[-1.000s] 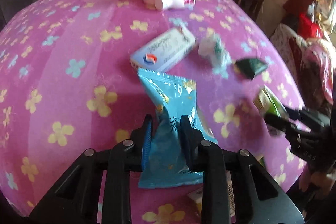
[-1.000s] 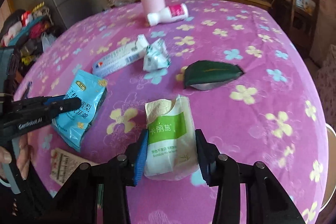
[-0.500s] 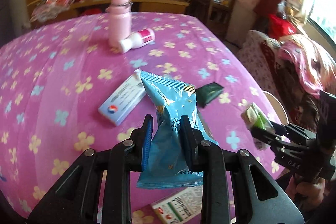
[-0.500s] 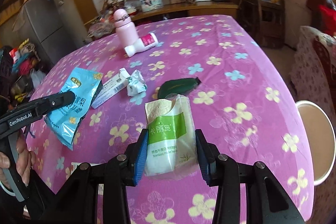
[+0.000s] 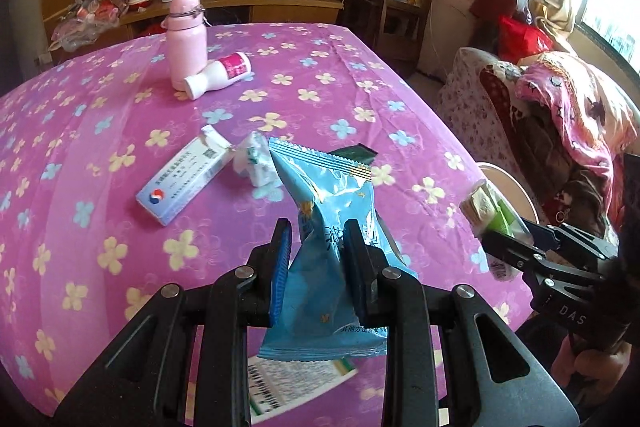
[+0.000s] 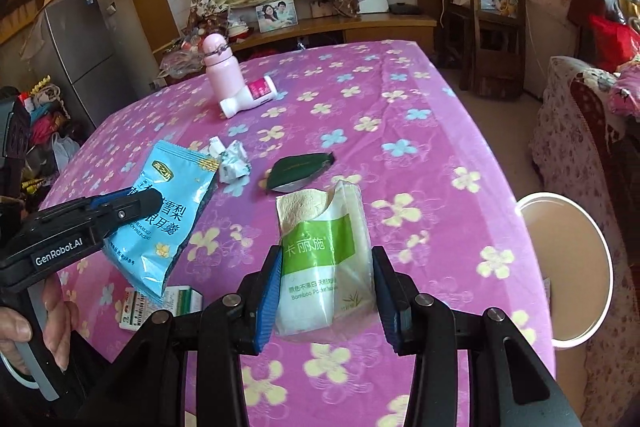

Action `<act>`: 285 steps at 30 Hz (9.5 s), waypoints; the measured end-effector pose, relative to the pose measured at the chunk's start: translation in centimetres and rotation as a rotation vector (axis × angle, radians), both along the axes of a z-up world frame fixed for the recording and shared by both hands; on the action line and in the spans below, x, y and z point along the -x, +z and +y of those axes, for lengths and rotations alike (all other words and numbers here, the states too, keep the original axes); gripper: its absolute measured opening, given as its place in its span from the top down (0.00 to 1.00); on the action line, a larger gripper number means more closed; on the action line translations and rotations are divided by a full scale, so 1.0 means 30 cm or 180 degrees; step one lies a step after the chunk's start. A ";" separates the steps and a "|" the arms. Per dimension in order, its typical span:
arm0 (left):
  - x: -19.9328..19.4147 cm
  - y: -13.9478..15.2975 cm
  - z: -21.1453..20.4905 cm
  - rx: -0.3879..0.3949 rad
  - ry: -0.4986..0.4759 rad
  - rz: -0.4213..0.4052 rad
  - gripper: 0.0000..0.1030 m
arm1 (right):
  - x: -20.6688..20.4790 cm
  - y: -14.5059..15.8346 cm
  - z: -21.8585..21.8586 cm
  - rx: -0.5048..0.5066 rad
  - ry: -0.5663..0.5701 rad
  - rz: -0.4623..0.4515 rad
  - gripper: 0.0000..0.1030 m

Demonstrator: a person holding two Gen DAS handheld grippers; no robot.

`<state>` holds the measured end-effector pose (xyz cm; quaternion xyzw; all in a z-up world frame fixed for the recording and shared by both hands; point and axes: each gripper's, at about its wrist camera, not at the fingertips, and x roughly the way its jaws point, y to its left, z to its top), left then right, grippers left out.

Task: Collect trash
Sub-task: 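Carry the blue bag and tissue pack to the white bucket and release both, then move both tools back over the table toward the remaining trash, then grasp the white medicine box with the left gripper while the right gripper grasps the green wrapper, then carry the medicine box and green wrapper to the white bucket and release both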

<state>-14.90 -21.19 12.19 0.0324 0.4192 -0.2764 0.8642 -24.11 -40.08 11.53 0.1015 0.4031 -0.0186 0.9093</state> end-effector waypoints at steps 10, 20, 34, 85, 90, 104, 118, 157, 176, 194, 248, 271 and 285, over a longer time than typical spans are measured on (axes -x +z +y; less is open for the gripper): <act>0.053 0.022 -0.246 -0.0068 -0.0225 -0.0073 0.77 | 0.096 -0.034 -0.238 -0.0096 -0.0302 0.0022 0.60; 0.111 0.012 -0.516 -0.0061 -0.0525 -0.0054 0.77 | 0.201 -0.041 -0.482 -0.0084 -0.0701 0.0044 0.60; 0.146 -0.032 -0.796 -0.0070 -0.0761 0.0021 0.77 | 0.303 -0.116 -0.735 -0.0132 -0.1113 0.0184 0.60; 0.113 -0.169 -0.940 0.0065 -0.0637 0.0448 0.52 | 0.307 -0.231 -0.877 -0.0277 -0.1481 0.0410 0.40; 0.134 -0.153 -0.879 -0.0059 -0.0621 0.0284 0.52 | 0.284 -0.207 -0.810 -0.0220 -0.1387 0.0389 0.40; 0.234 -0.176 -0.565 -0.0229 -0.0577 0.0319 0.52 | 0.221 -0.150 -0.597 -0.0214 -0.1029 0.0344 0.37; 0.306 -0.279 -0.146 -0.0454 -0.0342 0.0596 0.52 | 0.056 -0.117 -0.287 -0.0197 -0.0484 0.0333 0.36; -0.072 -0.308 0.283 -0.0372 0.0804 0.0652 0.30 | -0.603 -0.256 0.001 -0.0741 -0.0271 0.0558 0.29; -0.035 -0.238 0.144 -0.0216 0.0428 0.0540 0.51 | -0.312 -0.116 -0.038 -0.0606 0.0249 0.0278 0.84; -0.016 -0.240 0.175 -0.0239 0.0539 0.0497 0.51 | -0.403 -0.248 0.107 -0.0495 0.0192 0.0595 0.47; 0.145 -0.121 -1.138 0.0012 -0.1162 0.0447 0.51 | 0.402 -0.285 -0.993 -0.0844 -0.1654 0.0339 0.75; 0.086 -0.217 -1.248 0.0025 -0.1162 0.0638 0.49 | 0.381 -0.387 -1.052 -0.0840 -0.1830 0.0477 0.38; 0.085 -0.197 -1.164 0.0023 -0.0986 0.0507 0.38 | 0.382 -0.345 -0.982 -0.0785 -0.1692 0.0440 0.38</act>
